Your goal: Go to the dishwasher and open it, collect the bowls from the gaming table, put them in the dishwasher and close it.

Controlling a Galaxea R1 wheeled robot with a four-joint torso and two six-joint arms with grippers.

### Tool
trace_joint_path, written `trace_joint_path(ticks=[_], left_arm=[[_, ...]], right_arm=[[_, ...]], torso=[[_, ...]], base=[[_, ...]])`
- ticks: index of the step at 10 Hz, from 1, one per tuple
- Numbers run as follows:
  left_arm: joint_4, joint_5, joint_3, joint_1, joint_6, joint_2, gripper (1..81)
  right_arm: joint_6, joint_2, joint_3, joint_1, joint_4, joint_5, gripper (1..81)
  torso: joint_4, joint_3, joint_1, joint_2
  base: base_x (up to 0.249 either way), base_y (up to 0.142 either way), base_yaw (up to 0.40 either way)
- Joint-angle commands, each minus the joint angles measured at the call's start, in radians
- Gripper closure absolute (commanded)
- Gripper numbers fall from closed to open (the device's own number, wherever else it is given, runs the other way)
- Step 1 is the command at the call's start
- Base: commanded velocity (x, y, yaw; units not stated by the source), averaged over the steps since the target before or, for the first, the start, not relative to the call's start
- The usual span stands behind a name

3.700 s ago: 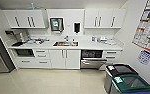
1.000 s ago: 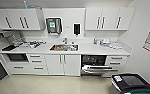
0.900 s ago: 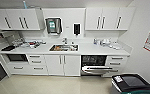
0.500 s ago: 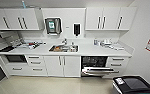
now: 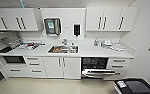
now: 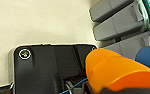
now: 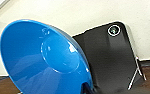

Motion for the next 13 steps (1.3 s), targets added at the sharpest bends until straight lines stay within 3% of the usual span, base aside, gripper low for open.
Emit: trace_joint_path(ticks=[1, 13], left_arm=[[0.004, 0.026, 0.023, -0.052, 0.001, -0.033, 81.1], [0.005, 0.026, 0.024, -0.052, 0.001, -0.034, 81.1]], right_arm=[[-0.002, -0.027, 0.016, 0.042, -0.018, -0.037, 81.1], [-0.008, -0.027, 0.024, 0.041, -0.018, -0.037, 81.1]], torso=[[0.000, 0.000, 0.000, 0.000], [0.000, 0.000, 0.000, 0.000]], base=[[0.111, 0.000, 0.000], [0.112, 0.000, 0.000]])
